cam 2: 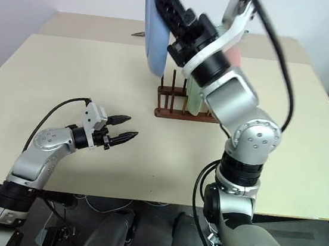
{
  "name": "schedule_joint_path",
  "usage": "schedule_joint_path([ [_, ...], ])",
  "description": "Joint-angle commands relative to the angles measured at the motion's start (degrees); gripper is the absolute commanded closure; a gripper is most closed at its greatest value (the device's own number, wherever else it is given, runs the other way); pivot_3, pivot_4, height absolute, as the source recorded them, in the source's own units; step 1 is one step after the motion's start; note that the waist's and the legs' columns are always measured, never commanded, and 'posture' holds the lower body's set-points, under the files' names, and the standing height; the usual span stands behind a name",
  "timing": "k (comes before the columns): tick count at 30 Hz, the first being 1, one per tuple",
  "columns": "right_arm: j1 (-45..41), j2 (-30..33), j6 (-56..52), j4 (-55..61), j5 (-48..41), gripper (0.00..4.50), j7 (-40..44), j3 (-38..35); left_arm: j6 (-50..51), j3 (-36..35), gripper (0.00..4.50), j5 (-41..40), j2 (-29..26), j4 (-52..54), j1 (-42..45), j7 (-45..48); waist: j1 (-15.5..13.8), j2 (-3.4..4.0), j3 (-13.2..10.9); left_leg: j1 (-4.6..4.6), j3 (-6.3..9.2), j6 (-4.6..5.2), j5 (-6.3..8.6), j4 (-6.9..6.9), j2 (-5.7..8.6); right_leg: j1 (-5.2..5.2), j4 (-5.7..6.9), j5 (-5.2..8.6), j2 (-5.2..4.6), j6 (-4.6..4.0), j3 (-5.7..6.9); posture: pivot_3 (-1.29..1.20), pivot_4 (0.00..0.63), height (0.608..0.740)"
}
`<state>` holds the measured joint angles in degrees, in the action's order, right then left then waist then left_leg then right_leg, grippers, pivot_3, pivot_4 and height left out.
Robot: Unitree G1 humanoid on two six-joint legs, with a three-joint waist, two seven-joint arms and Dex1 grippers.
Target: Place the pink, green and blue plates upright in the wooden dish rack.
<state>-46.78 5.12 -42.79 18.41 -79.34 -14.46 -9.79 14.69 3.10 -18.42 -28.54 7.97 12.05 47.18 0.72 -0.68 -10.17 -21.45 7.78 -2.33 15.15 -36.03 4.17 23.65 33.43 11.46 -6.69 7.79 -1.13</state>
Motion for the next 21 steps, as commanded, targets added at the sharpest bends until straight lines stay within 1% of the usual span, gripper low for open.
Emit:
schedule_joint_path([
  [1,0.06,-0.42,2.32,-0.08,1.74,4.48,0.27,-0.20,3.20,-0.89,1.53,-1.62,0.08,5.13,0.67,-1.69,0.15,0.00,0.00,0.01,-0.02,0.00,0.00,0.00,-0.01,0.02,0.05,0.00,0.03,0.00,0.00,0.00,0.150,0.740],
  [7,0.40,-0.26,2.11,-4.01,2.14,4.48,0.21,-0.58,7.72,-0.68,1.53,-2.75,-0.21,7.54,3.19,-2.59,0.35,0.01,0.00,0.06,-0.02,0.00,0.00,0.00,-0.06,0.02,0.14,0.00,0.14,-0.01,0.00,0.00,0.150,0.740],
  [12,0.07,-0.20,1.94,-6.21,2.55,4.48,0.86,-0.43,8.93,-0.86,1.53,-3.12,-0.53,7.54,4.10,-2.31,0.39,0.02,0.00,0.05,-0.04,0.00,0.00,0.01,-0.06,0.04,0.14,0.01,0.15,-0.01,-0.01,0.00,0.150,0.740],
  [15,-0.48,-0.19,2.06,-8.22,3.97,4.48,1.17,-0.20,9.16,-0.76,1.53,-3.18,-0.60,7.80,3.94,-2.12,0.37,0.02,0.00,0.05,-0.04,0.00,0.00,0.01,-0.06,0.04,0.14,0.00,0.15,-0.01,-0.02,0.00,0.150,0.740],
  [19,-1.82,0.14,1.69,-13.64,7.08,4.48,2.38,-0.14,8.89,-0.54,1.53,-3.33,-0.63,8.03,3.02,-1.41,0.39,0.02,0.00,0.05,-0.05,0.00,0.00,0.00,-0.06,0.03,0.14,0.00,0.15,-0.02,-0.02,0.00,0.150,0.740],
  [21,-2.87,0.03,1.82,-16.34,8.78,3.82,2.12,-0.49,8.74,-0.52,1.53,-3.38,-0.79,8.10,2.44,-0.97,0.40,0.03,-0.01,0.05,-0.06,0.00,0.00,0.00,-0.06,0.04,0.14,0.01,0.15,-0.02,-0.02,0.00,0.150,0.740],
])
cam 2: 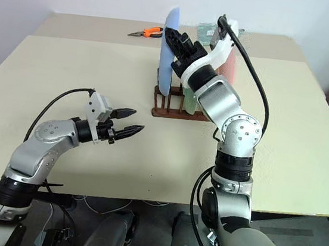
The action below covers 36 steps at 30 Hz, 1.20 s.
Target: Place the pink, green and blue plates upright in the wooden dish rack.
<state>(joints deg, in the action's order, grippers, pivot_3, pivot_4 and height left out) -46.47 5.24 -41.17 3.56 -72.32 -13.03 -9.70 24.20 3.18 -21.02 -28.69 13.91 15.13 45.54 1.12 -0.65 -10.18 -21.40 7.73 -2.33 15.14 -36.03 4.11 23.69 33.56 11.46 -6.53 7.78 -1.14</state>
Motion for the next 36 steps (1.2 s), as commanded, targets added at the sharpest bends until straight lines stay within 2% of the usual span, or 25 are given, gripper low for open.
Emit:
schedule_joint_path([
  [1,-3.69,0.15,0.38,-2.14,3.06,3.59,1.02,-0.45,-0.86,-0.56,1.53,-0.72,-0.73,2.27,-0.95,0.83,0.02,0.01,-0.01,0.00,0.00,0.00,0.00,0.01,0.00,0.00,0.00,0.00,0.00,0.00,0.00,0.00,0.150,0.740],
  [5,-5.16,3.23,1.13,0.83,10.25,1.61,6.07,2.12,-1.16,-0.55,1.53,-0.53,-0.85,2.87,-1.98,1.06,0.00,0.02,-0.01,-0.04,-0.02,0.00,0.00,0.01,0.00,0.05,0.00,0.00,0.00,0.00,-0.01,0.00,0.150,0.740],
  [8,-4.77,9.99,1.99,8.56,15.49,1.61,13.66,3.83,-1.20,-0.44,1.53,-0.14,-0.92,3.33,-2.51,0.58,-0.35,0.02,-0.01,-0.06,-0.01,0.00,0.00,-0.01,0.01,0.04,-0.03,0.00,-0.01,0.01,-0.01,0.00,0.150,0.740],
  [10,-3.55,15.58,1.71,13.88,15.97,1.61,18.14,2.04,-1.15,-0.66,1.53,0.09,-0.89,3.48,-2.80,-0.03,-0.41,0.01,-0.01,-0.08,-0.01,0.00,0.00,-0.02,0.02,0.00,-0.11,0.01,-0.01,0.02,0.00,0.00,0.150,0.740],
  [13,2.88,27.39,-0.41,21.34,15.17,1.61,27.10,-2.60,-1.98,-1.94,1.53,0.90,-1.50,3.00,-3.53,-0.95,-0.73,-0.07,0.02,-0.10,0.03,0.00,0.00,0.00,0.02,-0.09,-0.25,0.02,-0.03,0.04,0.05,0.00,0.150,0.740],
  [15,9.30,34.44,-2.45,23.30,13.14,1.06,32.84,-6.86,-3.09,-2.95,1.53,2.12,-1.87,1.75,-3.70,-2.26,-0.71,-0.11,0.03,-0.07,0.05,0.02,0.02,0.00,0.01,-0.21,-0.36,0.12,-0.08,-0.03,0.11,0.00,0.150,0.740],
  [17,20.89,42.02,-2.44,23.19,17.90,0.22,38.51,-11.58,-4.18,-6.13,1.53,3.06,-2.75,-1.04,-4.33,-4.34,-0.64,-0.12,0.02,-0.04,-0.02,0.03,0.03,-0.02,0.01,-0.26,-0.39,0.27,-0.13,0.07,0.09,0.00,0.150,0.740],
  [18,27.52,45.15,-1.30,22.52,21.91,0.04,41.40,-13.10,-4.81,-7.87,1.53,3.61,-3.48,-2.80,-5.00,-5.26,-0.67,-0.14,0.03,-0.05,-0.04,0.03,0.03,-0.03,0.00,-0.26,-0.41,0.28,-0.14,0.07,0.09,0.00,0.150,0.740],
  [20,38.33,49.15,3.29,20.26,29.86,0.04,45.65,-13.63,-6.80,-10.28,1.53,4.49,-4.77,-5.37,-6.69,-6.03,-0.54,-0.12,0.02,-0.03,-0.08,0.05,0.04,-0.01,0.00,-0.26,-0.41,0.29,-0.16,0.08,0.09,0.00,0.150,0.740],
  [22,44.63,49.65,8.64,16.79,35.96,0.04,47.93,-12.52,-8.55,-11.63,1.53,5.26,-5.66,-7.27,-8.07,-6.44,-0.11,-0.06,0.01,0.00,-0.29,0.06,0.04,0.01,-0.02,-0.17,-0.37,0.29,-0.17,0.08,-0.04,0.00,0.150,0.740],
  [25,46.94,47.58,14.21,10.72,41.45,0.04,48.96,-10.93,-10.45,-12.75,1.53,6.17,-5.89,-9.42,-8.70,-7.16,-0.28,-0.05,0.00,0.03,-0.43,0.05,0.04,-0.10,-0.05,-0.18,-0.35,0.25,-0.21,0.04,-0.12,0.00,0.150,0.740],
  [30,45.15,44.76,20.28,2.06,45.92,0.04,51.53,-9.00,-12.87,-13.53,1.53,6.87,-5.67,-11.26,-9.26,-8.21,-0.57,-0.13,-0.02,0.01,-0.39,0.05,0.05,-0.15,-0.05,-0.23,-0.39,0.24,-0.23,0.03,-0.10,0.00,0.150,0.740],
  [36,41.75,42.94,24.06,-2.92,49.62,0.04,53.08,-7.17,-17.04,-13.78,1.53,6.99,-5.47,-14.56,-10.29,-7.76,-0.60,-0.11,-0.03,0.00,-0.34,0.05,0.05,-0.11,-0.03,-0.20,-0.38,0.18,-0.24,-0.06,-0.08,0.00,0.150,0.740],
])
